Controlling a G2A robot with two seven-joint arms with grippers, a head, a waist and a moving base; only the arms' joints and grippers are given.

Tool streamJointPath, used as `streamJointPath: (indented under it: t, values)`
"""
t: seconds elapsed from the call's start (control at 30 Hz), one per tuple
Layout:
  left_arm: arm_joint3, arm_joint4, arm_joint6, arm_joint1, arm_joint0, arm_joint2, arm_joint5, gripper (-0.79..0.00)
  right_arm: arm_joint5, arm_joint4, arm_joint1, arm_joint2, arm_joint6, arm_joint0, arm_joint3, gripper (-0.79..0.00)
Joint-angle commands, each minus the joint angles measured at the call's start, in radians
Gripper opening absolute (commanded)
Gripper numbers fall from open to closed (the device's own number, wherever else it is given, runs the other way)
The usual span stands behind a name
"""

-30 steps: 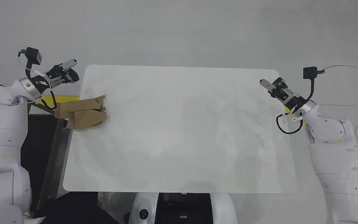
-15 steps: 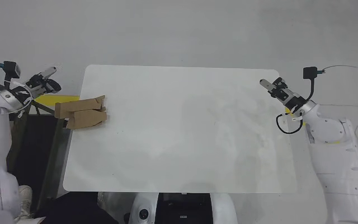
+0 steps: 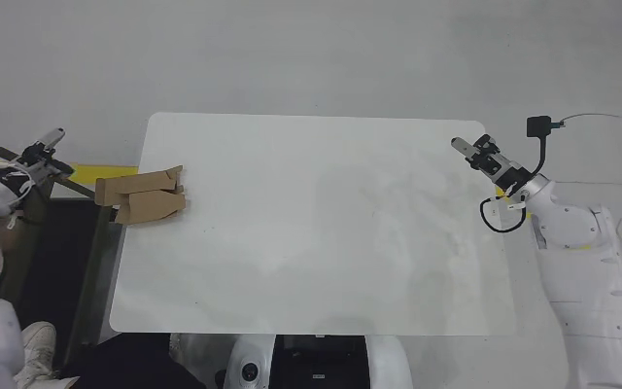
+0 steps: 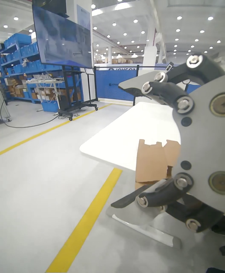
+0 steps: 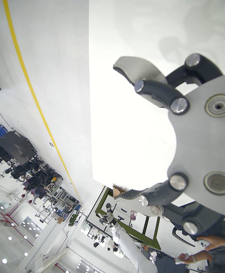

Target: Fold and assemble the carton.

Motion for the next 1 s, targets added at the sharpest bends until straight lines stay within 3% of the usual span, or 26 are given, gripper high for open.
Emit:
streamJointPath:
  t: [0.0,0.33,0.97]
  values:
    - [0.014,0.026,0.018,-0.002,0.001,0.012,0.004,0.000,0.000,0.000,0.000,0.000,0.000,0.000,0.000,0.000]
    - [0.085,0.077,0.042,-0.013,0.001,0.046,0.022,0.000,0.000,0.000,0.000,0.000,0.000,0.000,0.000,0.000]
    - [0.104,0.164,0.048,-0.054,-0.002,0.122,-0.006,0.000,0.000,0.000,0.000,0.000,0.000,0.000,0.000,0.000]
